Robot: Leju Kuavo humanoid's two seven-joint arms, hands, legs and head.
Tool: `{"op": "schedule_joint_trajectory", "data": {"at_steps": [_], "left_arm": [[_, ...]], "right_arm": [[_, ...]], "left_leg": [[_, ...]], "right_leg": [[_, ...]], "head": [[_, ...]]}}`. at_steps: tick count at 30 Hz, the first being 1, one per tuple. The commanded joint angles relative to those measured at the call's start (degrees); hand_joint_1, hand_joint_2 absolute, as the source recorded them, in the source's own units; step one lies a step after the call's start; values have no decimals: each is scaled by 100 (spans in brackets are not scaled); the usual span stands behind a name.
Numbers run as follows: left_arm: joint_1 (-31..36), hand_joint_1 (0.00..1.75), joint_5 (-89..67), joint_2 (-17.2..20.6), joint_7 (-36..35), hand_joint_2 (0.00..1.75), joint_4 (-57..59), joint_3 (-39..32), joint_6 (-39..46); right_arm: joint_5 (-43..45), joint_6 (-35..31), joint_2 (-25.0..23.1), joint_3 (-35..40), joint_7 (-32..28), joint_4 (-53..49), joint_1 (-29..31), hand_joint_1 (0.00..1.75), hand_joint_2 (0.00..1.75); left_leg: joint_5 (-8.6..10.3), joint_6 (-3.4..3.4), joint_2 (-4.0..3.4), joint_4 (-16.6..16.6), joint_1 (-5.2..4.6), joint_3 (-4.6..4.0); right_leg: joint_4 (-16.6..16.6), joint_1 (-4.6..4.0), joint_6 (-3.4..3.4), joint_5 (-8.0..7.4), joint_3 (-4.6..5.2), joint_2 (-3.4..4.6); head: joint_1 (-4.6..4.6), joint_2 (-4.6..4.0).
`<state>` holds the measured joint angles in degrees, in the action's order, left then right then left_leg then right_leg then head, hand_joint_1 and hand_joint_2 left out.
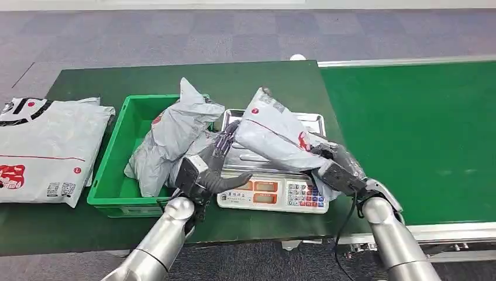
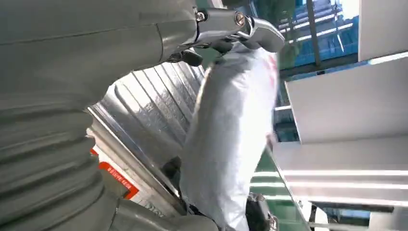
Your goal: Moved the parcel from conveyor to table for the left to box.
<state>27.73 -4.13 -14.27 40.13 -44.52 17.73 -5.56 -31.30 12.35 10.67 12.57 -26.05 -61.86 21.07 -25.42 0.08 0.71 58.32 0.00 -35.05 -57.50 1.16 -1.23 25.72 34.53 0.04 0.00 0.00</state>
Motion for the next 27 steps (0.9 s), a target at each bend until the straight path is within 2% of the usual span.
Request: {"op": "schedule_joint_trajectory", "data": {"at_steps": [1,5,6,8,9,10,15,17,18,19,20,22,25,26,27], "left_arm": [[-154,0,143,54,-13,175,-486,-211,591],[-475,0,204,71,-13,175,-1422,-287,1455],[-475,0,204,71,-13,175,-1422,-287,1455],[-697,0,62,114,-13,175,-2248,-172,2376],[-697,0,62,114,-13,175,-2248,-172,2376],[-739,0,17,143,-13,175,-2538,-78,2756],[-596,0,-116,380,-13,175,-2459,431,2850],[-243,0,-376,438,-13,175,-1557,786,2627],[-185,0,-392,391,-13,175,-1483,786,2637],[254,0,-1085,308,-13,175,-521,1070,2894],[497,0,-1290,198,-13,175,-42,1101,2735],[838,0,-1788,12,-32,175,537,1140,2836],[1311,0,-2339,-225,-264,175,1211,1304,2515],[1571,0,-2844,-295,-658,175,1542,1560,2587],[1660,0,-2881,-361,-714,175,1620,1539,2561]], "right_arm": [[-95,-522,-84,199,196,113,170,0,175],[-53,-760,-205,-48,187,-210,4,0,175],[-53,-760,-205,-48,187,-210,4,0,175],[58,-910,-283,-171,-37,-485,-106,0,175],[58,-910,-283,-171,-37,-485,-106,0,175],[209,-959,-329,-222,-323,-669,-162,0,175],[571,-1005,-419,-317,-877,-951,-190,0,175],[851,-1023,-489,-414,-1192,-1089,-173,0,175],[845,-1023,-485,-413,-1186,-1110,-153,0,175],[1125,-1054,-583,-565,-1387,-1203,-152,0,175],[1257,-1033,-620,-618,-1395,-1236,-132,0,175],[1316,-1063,-655,-652,-1395,-1219,-60,0,175],[1442,-1229,-736,-762,-1359,-1121,59,0,175],[1592,-1209,-744,-798,-1332,-1082,93,0,175],[1610,-1213,-726,-793,-1333,-1064,107,0,175]], "left_leg": [[-3,-3,-14,-3,4,9],[-8,-4,-19,-3,4,13],[-7,-4,-17,-1,5,8],[-6,-5,-15,-3,4,9],[-6,-4,-13,0,3,3],[-9,-6,-18,-3,5,12],[-4,-5,-11,-4,2,7],[-1,-4,-6,-6,1,10],[1,-2,3,-5,-1,6],[1,-4,-2,-7,3,14],[5,-1,15,-4,-2,5],[5,-1,12,1,2,4],[10,3,14,2,4,5],[8,2,6,4,1,5],[8,1,3,4,4,9]], "right_leg": [[7,-5,6,-2,-8,8],[7,-5,9,1,-12,11],[6,-6,8,0,-8,10],[7,-5,10,1,-9,7],[2,-4,8,2,-2,6],[5,-6,11,3,-9,9],[4,-4,11,2,-5,3],[6,-3,10,1,-9,-2],[4,0,7,2,-7,-10],[10,-5,11,0,-15,-7],[3,1,7,2,-9,-22],[3,-3,6,1,-9,-21],[8,-6,6,-5,-17,-26],[3,-2,3,-5,-10,-16],[7,-5,5,-8,-14,-15]], "head": [[0,0],[0,0],[0,0],[0,0],[0,0],[0,0],[0,0],[0,0],[0,0],[0,0],[0,0],[0,0],[-2,0],[0,0],[0,0]]}}
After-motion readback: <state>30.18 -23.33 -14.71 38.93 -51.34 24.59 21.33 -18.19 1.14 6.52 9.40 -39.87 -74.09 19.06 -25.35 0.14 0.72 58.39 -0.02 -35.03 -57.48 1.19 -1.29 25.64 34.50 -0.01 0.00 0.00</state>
